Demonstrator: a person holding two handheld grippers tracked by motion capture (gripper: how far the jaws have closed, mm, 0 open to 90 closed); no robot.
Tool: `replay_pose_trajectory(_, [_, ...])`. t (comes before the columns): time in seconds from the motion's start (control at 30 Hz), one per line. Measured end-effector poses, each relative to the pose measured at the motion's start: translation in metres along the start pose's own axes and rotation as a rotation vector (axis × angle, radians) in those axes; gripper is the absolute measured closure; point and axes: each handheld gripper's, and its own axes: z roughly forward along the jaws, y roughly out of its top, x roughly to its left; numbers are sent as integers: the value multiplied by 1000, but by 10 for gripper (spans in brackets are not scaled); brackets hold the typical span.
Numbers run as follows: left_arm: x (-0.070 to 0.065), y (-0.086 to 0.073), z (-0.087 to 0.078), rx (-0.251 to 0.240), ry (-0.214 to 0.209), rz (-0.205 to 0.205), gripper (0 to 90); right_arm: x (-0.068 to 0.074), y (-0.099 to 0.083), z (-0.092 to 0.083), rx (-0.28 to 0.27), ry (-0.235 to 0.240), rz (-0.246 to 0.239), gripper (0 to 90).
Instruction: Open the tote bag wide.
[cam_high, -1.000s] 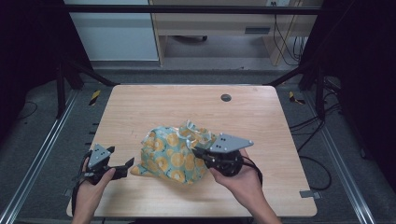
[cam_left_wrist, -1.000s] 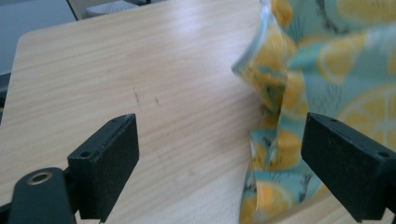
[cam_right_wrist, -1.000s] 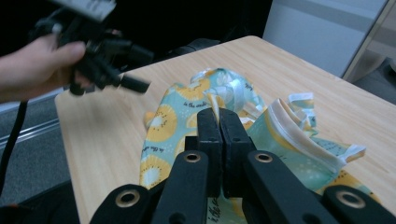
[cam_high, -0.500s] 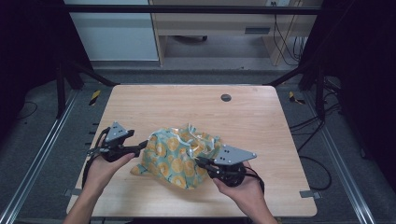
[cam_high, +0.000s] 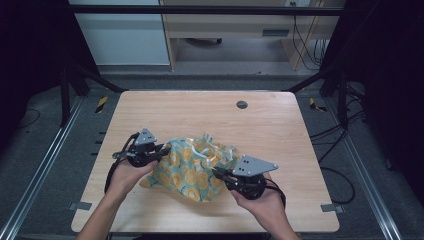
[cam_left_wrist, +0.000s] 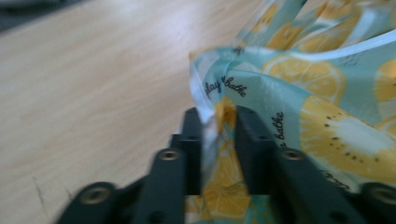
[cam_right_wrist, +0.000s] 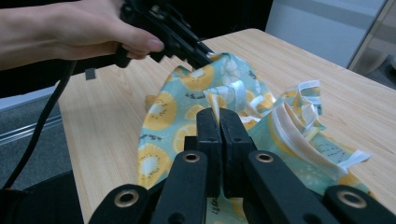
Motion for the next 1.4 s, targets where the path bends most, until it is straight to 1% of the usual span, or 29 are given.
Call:
replay_pose_trajectory(0.03, [-6,-1,-10,-49,-7,-2,855,-2,-2,-3,2,-6,3,886])
replay_pose_trajectory(0.07, [-6,-1,-10,-49,-7,-2,867,-2,-2,-3,2,-6,3,886])
replay_pose_trajectory(0.13, [-13,-3,-24,-82,-5,7,881,-5,-8,-10,6,-17,6,886])
replay_pose_trajectory(0.17, [-20,-7,-39,-134,-9,1,882,-5,-11,-12,8,-23,8,885])
replay_pose_trajectory(0.23, [-26,-13,-52,-185,-14,-6,883,-6,-18,-17,16,-34,12,884])
replay_pose_trajectory(0.27, [-26,-13,-52,-185,-14,-6,883,-6,-18,-17,16,-34,12,884])
replay_pose_trajectory(0.3, [-31,-21,-62,-213,-31,-12,884,-8,-28,-20,29,-46,25,884])
replay_pose_trajectory(0.33, [-31,-21,-62,-213,-31,-12,885,-9,-32,-21,36,-49,35,884])
replay_pose_trajectory(0.37, [-36,-29,-68,-221,-41,-1,886,-10,-37,-22,45,-54,40,884])
replay_pose_trajectory(0.4, [-36,-29,-68,-221,-41,-1,888,-11,-41,-23,51,-58,47,884])
replay_pose_trajectory(0.43, [-41,-37,-73,-228,-63,3,889,-11,-45,-24,56,-63,56,884])
replay_pose_trajectory(0.47, [-41,-37,-73,-228,-63,3,890,-11,-45,-24,56,-63,56,884])
replay_pose_trajectory(0.5, [-45,-45,-76,-223,-64,14,891,-14,-53,-24,65,-79,69,884])
replay_pose_trajectory(0.53, [-45,-45,-76,-223,-64,14,892,-16,-57,-24,66,-81,83,883])
replay_pose_trajectory(0.57, [-50,-53,-75,-208,-83,31,892,-17,-61,-23,69,-86,95,884])
replay_pose_trajectory(0.6, [-50,-53,-75,-208,-83,31,892,-19,-65,-23,74,-89,102,883])
replay_pose_trajectory(0.67, [-53,-60,-72,-186,-91,55,892,-20,-69,-22,81,-89,113,883])
replay_pose_trajectory(0.7, [-54,-65,-68,-172,-101,66,892,-20,-77,-19,104,-86,129,882])
replay_pose_trajectory(0.73, [-54,-65,-68,-172,-101,66,892,-20,-77,-19,104,-86,129,882])
replay_pose_trajectory(0.77, [-56,-69,-65,-149,-120,82,892,-20,-83,-16,131,-87,136,882])
replay_pose_trajectory(0.87, [-59,-73,-63,-138,-134,85,893,-19,-87,-15,148,-83,142,882])
replay_pose_trajectory(0.9, [-63,-77,-61,-128,-152,92,892,-18,-90,-14,167,-83,142,880])
replay_pose_trajectory(1.03, [-70,-78,-58,-112,-163,116,892,-17,-94,-13,198,-82,135,869])
replay_pose_trajectory(1.13, [-73,-78,-56,-104,-164,131,892,-18,-96,-12,205,-86,143,855])
replay_pose_trajectory(1.23, [-75,-77,-55,-105,-167,133,892,-21,-96,-13,200,-98,148,770])
replay_pose_trajectory(1.27, [-74,-77,-54,-103,-167,135,892,-21,-96,-13,200,-98,148,770])
replay_pose_trajectory(1.33, [-73,-78,-54,-104,-167,124,892,-22,-92,-14,183,-109,149,678])
replay_pose_trajectory(1.37, [-72,-79,-54,-103,-169,123,892,-22,-86,-16,159,-114,137,590])
replay_pose_trajectory(1.4, [-72,-79,-54,-103,-169,123,892,-23,-82,-16,148,-116,134,546])
